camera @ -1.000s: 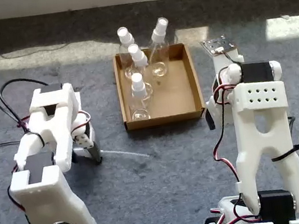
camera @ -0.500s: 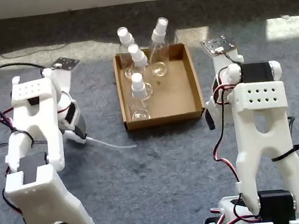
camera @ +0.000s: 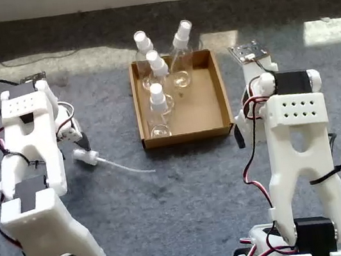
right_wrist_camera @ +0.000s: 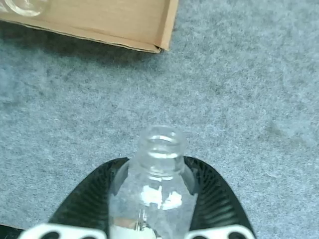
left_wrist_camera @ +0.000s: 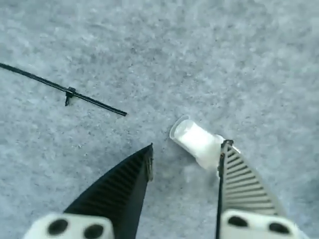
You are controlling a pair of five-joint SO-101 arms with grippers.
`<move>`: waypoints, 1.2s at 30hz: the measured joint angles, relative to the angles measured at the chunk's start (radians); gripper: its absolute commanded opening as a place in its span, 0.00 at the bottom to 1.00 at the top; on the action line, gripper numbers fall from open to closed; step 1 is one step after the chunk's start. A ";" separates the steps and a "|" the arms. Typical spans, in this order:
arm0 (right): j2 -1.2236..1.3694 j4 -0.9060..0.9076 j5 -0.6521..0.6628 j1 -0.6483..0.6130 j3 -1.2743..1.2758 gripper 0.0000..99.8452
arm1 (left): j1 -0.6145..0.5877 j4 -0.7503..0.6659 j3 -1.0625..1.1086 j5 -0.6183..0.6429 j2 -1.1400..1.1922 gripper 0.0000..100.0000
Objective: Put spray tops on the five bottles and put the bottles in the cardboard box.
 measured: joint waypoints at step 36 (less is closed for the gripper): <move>-0.273 0.000 -0.008 -0.028 0.000 0.00 | 0.051 -0.068 0.081 -0.083 -0.092 0.00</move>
